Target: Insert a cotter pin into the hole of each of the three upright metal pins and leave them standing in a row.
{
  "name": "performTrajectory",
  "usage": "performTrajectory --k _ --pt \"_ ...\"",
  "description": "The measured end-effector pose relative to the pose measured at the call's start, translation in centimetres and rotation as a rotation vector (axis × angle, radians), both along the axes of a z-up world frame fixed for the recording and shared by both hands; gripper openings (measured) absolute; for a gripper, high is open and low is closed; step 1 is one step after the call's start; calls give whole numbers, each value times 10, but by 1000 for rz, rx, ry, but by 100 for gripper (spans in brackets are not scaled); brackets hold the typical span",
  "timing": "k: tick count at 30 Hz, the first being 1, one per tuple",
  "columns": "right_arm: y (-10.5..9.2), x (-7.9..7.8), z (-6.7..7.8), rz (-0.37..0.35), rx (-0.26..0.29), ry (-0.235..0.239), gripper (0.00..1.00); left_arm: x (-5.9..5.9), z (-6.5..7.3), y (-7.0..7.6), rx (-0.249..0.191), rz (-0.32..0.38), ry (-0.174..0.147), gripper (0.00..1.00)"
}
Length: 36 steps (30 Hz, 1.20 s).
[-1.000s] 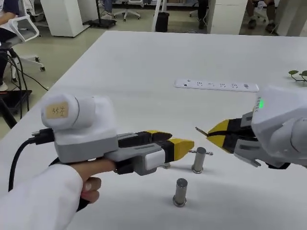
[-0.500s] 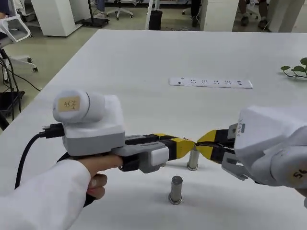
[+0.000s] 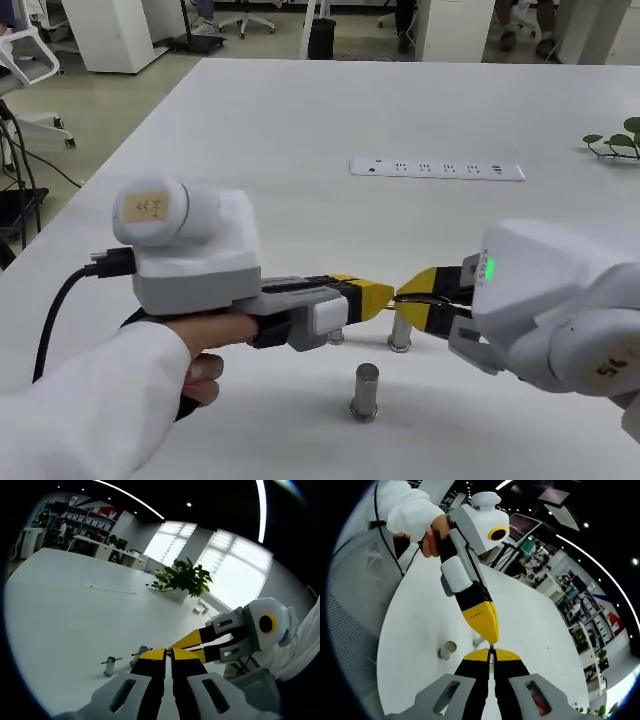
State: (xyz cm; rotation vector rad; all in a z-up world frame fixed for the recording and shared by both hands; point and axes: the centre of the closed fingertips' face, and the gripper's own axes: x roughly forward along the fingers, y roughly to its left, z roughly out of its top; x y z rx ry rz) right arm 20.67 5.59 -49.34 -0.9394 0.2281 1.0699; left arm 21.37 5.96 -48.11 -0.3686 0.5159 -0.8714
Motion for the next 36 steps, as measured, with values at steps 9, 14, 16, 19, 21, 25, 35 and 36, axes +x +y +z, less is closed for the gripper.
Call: performTrajectory --k 9,14,16,19,21,25,35,36 --pt "2 0 3 7 5 -2 0 -1 -1 0 17 -15 -5 0" --pt "3 0 1 6 1 1 0 -2 -4 1 24 -21 19 0" --pt "4 -1 -1 11 -2 8 0 -3 -5 1 30 -29 29 0" --pt "4 -2 -3 14 -8 11 0 -3 -7 2 41 -33 27 0" --pt "5 -3 -4 20 -8 25 0 -4 -7 2 54 -39 19 0" --pt "6 -5 -5 26 -1 44 0 -6 -8 2 72 -46 16 0" --pt "0 -8 -8 17 69 162 11 -13 -9 10 107 -72 -9 0" --pt "-1 -8 -9 12 76 173 12 -14 -7 11 106 -79 -16 0"
